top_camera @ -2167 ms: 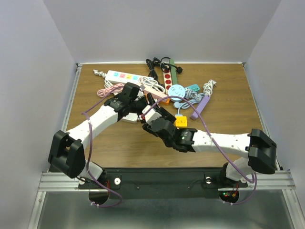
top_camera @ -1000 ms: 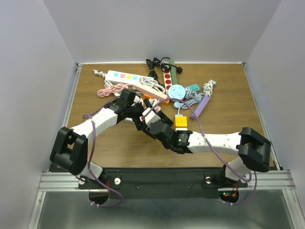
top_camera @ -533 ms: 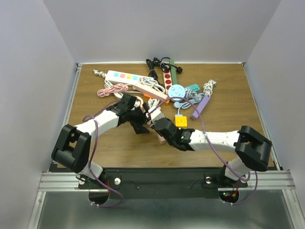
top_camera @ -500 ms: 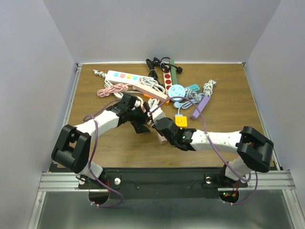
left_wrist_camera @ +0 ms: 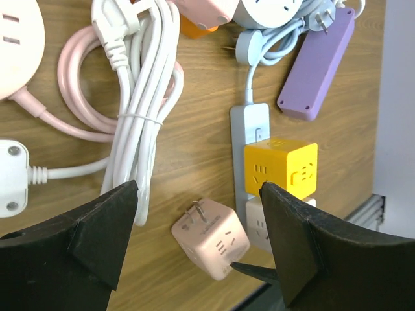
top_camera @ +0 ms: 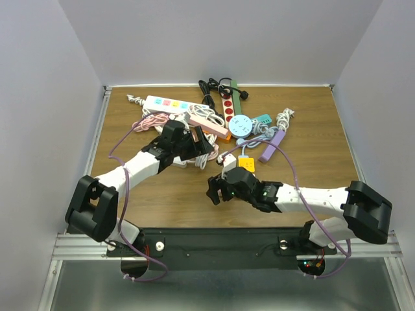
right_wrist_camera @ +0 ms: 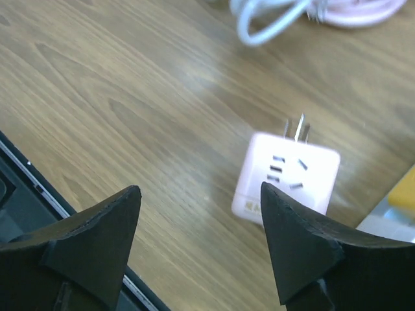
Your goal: Insert the plug
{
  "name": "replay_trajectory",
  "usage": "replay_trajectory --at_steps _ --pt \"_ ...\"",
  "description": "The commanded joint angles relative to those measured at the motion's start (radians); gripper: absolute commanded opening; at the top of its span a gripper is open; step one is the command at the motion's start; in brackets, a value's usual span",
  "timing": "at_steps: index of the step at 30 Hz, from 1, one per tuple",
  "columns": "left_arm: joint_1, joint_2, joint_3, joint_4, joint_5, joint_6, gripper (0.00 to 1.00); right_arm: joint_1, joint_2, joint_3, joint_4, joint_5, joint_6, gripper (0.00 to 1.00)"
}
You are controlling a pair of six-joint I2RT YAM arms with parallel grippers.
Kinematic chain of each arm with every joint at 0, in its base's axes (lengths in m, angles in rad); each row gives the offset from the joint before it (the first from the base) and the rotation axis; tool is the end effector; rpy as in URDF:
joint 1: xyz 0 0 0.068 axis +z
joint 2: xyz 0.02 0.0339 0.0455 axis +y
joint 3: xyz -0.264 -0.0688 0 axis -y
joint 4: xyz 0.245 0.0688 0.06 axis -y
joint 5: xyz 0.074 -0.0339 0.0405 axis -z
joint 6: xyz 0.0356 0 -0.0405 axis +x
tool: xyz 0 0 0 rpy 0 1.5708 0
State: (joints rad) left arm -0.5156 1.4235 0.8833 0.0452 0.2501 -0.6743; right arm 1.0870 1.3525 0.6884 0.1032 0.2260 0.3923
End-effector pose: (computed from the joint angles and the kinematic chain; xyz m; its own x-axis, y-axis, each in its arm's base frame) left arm 0.2721 -0.1643 0.2486 -0.7394 -0.2763 -0.6140 0.2631 0.7208 -0.6412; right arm 0.1395 0.2484 0.2097 -0.5247 -0.1976 -0.8280 -0.6210 0.7541 0.2136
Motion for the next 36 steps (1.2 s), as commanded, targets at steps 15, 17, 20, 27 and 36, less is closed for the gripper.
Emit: replay_trajectory --at_steps 15,17,20,27,36 --pt "-0.112 0.012 -0.029 0.093 -0.118 0.107 0.88 0.068 -0.030 -0.053 -0.099 0.239 0.218 0.84" --pt "-0.115 0.012 -0.027 0.091 -0.121 0.102 0.88 0.080 -0.013 -0.050 -0.127 0.278 0.244 0.84" --pt "-0.115 0.006 -0.021 0.093 -0.124 0.099 0.88 0.099 0.007 -0.053 -0.146 0.323 0.260 0.84" --pt "-0.115 0.003 -0.017 0.085 -0.123 0.117 0.88 0.103 0.002 -0.070 -0.174 0.371 0.295 0.84" --pt "-0.115 -0.006 -0.029 0.104 -0.123 0.130 0.88 0.103 -0.056 -0.191 -0.065 0.449 0.145 0.87"
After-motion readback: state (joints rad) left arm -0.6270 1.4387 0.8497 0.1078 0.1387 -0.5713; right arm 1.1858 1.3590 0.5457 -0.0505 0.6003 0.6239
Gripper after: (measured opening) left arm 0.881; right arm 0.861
